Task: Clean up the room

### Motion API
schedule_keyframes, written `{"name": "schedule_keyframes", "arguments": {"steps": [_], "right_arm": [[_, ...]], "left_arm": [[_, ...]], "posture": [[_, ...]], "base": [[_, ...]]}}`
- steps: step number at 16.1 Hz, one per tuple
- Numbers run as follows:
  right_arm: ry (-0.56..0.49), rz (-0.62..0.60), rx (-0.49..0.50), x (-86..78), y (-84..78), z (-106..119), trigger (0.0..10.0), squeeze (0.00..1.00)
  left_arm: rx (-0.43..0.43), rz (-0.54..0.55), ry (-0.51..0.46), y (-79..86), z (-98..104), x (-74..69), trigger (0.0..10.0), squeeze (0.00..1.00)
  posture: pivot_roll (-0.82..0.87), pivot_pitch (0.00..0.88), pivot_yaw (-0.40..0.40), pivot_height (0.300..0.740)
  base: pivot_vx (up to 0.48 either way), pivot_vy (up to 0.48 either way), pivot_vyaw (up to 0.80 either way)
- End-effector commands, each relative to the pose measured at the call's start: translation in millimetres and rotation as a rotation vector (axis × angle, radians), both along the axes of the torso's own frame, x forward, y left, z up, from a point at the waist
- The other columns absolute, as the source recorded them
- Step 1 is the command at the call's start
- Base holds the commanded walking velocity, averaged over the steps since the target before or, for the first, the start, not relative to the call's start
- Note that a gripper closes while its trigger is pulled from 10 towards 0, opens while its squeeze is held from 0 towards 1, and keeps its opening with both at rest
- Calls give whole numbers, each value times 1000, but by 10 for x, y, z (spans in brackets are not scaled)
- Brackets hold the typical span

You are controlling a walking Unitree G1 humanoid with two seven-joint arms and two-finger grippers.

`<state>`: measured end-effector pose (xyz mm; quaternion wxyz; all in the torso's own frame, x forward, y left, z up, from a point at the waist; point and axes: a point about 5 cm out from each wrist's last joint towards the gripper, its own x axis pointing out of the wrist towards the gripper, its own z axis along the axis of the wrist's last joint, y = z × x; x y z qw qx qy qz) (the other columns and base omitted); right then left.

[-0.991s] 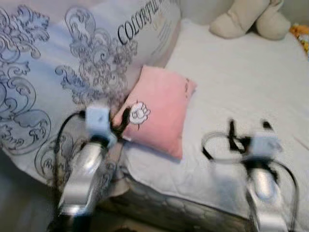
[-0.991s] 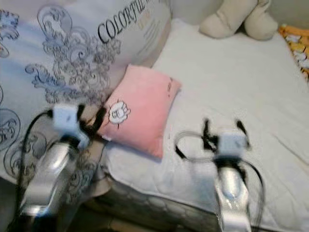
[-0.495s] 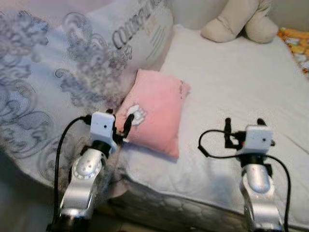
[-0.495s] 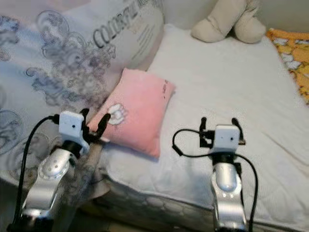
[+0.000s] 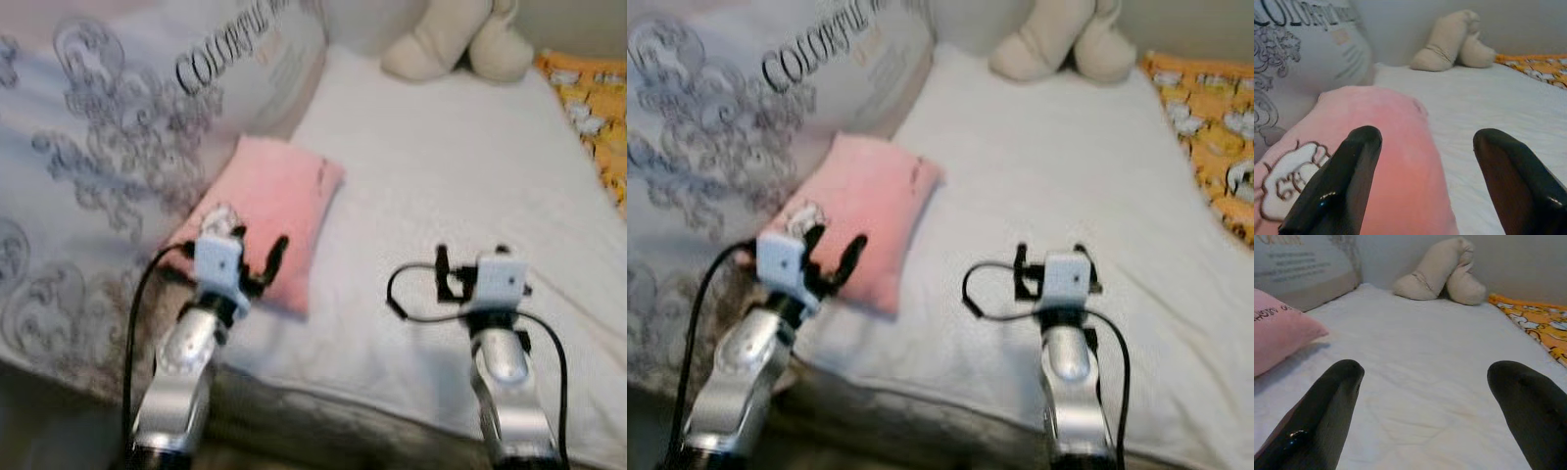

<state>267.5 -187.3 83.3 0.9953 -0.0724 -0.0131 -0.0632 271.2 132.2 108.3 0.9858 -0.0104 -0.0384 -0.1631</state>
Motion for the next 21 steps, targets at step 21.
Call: {"name": "schedule_keyframes", "arguments": {"steps": [21], "right_arm": [[46,26,6,-69,-105,-94,10000,0]], "left_arm": [[-20,-192,-98,-197,201,221,10000,0]], "posture": [[-158,0,103,740]], "base": [[0,-428,0]]}}
